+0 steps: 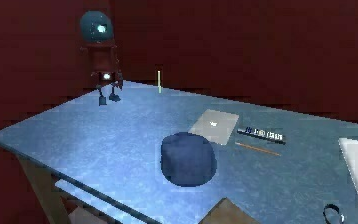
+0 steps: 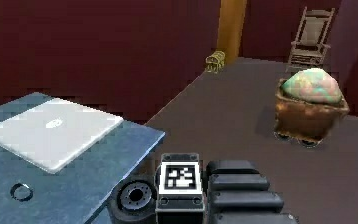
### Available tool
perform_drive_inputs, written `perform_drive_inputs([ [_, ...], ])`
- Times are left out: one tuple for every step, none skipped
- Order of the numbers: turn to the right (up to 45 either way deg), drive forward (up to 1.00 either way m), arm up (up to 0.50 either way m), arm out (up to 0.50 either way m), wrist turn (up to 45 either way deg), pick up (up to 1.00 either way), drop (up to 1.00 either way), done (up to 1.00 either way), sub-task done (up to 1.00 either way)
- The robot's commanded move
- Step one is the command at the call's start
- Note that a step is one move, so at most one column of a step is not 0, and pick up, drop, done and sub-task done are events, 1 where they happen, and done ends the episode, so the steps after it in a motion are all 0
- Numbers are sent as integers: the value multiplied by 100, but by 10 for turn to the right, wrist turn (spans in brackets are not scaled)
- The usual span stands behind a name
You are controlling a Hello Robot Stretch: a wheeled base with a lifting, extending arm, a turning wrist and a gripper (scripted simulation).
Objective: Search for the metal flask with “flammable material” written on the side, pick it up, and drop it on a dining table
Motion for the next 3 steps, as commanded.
perform_drive_inputs([
  [-90,0,0,0,0,0,0,0,0],
  [450,0,0,0,0,0,0,0,0],
  [180,0,0,0,0,0,0,0,0],
])
